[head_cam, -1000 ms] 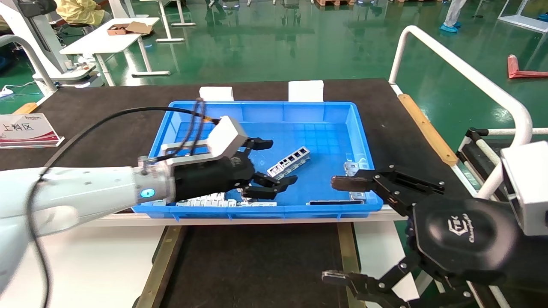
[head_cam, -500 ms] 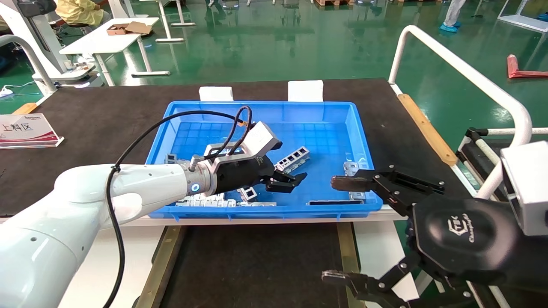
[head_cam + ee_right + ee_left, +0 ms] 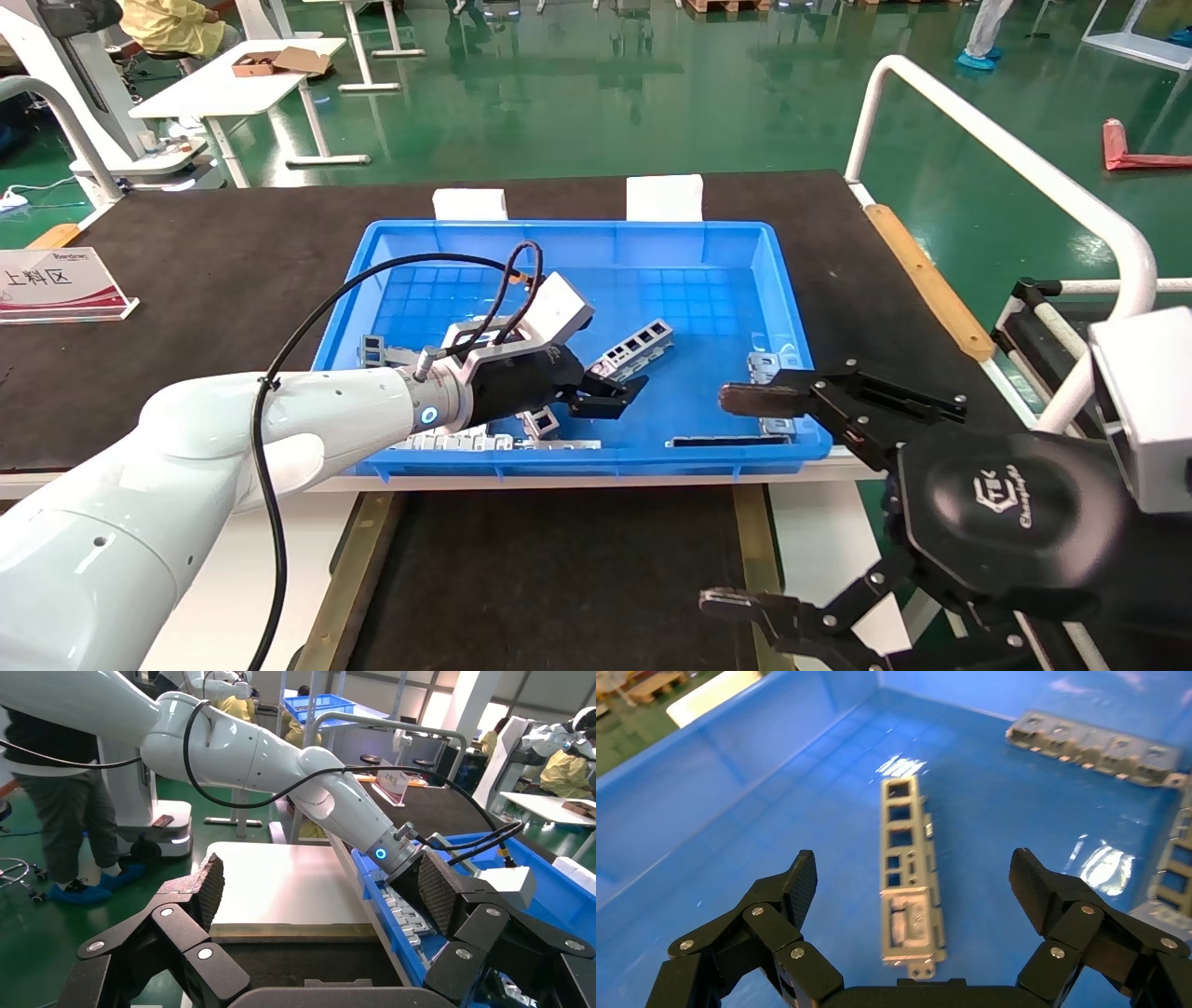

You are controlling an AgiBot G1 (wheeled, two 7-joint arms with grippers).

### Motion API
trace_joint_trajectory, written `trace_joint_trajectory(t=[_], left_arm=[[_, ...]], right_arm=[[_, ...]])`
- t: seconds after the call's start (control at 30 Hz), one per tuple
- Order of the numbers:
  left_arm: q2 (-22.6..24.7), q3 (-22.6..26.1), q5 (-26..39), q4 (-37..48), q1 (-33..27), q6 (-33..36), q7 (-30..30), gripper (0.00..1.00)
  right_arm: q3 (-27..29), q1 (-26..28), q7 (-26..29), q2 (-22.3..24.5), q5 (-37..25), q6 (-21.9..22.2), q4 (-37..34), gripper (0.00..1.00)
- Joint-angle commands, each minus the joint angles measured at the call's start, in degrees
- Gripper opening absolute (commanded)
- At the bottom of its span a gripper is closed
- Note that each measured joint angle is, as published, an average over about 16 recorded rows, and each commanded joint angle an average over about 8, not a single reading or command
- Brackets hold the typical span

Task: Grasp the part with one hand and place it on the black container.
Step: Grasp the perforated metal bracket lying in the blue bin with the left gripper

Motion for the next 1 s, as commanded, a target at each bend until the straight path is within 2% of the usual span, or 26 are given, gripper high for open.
trace_joint_trajectory(t=[0.03,0.37,1.0], left_arm=[[-0.01,1.12,-0.77,-0.03,0.11,-0.84,-0.48,0.0],[-0.07,5.64,-5.29,-0.18,0.76,-4.01,-2.93,0.0],[-0.24,12.27,-11.45,0.66,0.7,-5.93,-3.72,0.0]], right_arm=[[0.0,0.0,0.0,0.0,0.0,0.0,0.0,0.0],[0.0,0.0,0.0,0.0,0.0,0.0,0.0,0.0],[-0.01,0.0,0.0,0.0,0.01,0.0,0.0,0.0]])
